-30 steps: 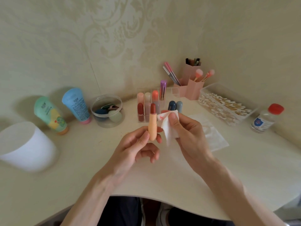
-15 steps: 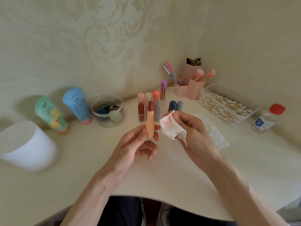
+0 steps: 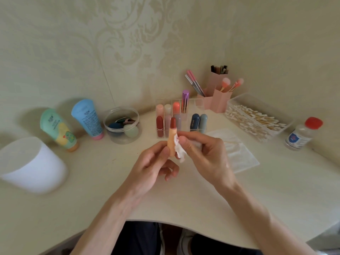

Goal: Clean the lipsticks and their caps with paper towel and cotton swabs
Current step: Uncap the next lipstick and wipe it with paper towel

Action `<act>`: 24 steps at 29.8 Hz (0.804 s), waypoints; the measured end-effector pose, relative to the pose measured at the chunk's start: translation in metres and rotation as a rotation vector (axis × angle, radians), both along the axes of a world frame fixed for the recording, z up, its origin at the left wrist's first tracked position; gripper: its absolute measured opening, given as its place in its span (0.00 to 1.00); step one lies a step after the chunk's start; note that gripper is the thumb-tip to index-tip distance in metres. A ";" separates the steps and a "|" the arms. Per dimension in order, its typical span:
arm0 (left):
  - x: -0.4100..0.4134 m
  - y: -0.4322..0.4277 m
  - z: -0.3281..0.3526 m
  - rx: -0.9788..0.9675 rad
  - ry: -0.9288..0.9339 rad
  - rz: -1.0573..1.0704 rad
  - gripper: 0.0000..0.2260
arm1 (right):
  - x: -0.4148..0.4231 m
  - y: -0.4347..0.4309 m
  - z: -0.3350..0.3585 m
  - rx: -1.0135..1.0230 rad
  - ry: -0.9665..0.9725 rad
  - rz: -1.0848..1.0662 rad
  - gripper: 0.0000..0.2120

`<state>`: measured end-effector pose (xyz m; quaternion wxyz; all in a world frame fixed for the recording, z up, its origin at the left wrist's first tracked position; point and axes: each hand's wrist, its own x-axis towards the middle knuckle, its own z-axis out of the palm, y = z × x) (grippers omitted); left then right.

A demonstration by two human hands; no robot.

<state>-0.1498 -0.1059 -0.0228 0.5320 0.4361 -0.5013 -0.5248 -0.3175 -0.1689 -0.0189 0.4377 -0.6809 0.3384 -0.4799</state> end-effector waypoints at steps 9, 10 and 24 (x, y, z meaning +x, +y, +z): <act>0.002 -0.002 -0.009 -0.052 -0.140 0.074 0.12 | 0.000 -0.001 -0.005 0.109 0.005 0.076 0.09; 0.002 -0.002 -0.010 -0.058 -0.154 0.092 0.11 | 0.000 -0.001 -0.005 0.127 -0.001 0.089 0.09; -0.001 -0.002 -0.015 -0.215 -0.511 0.374 0.09 | 0.007 0.004 -0.005 0.209 0.009 0.008 0.07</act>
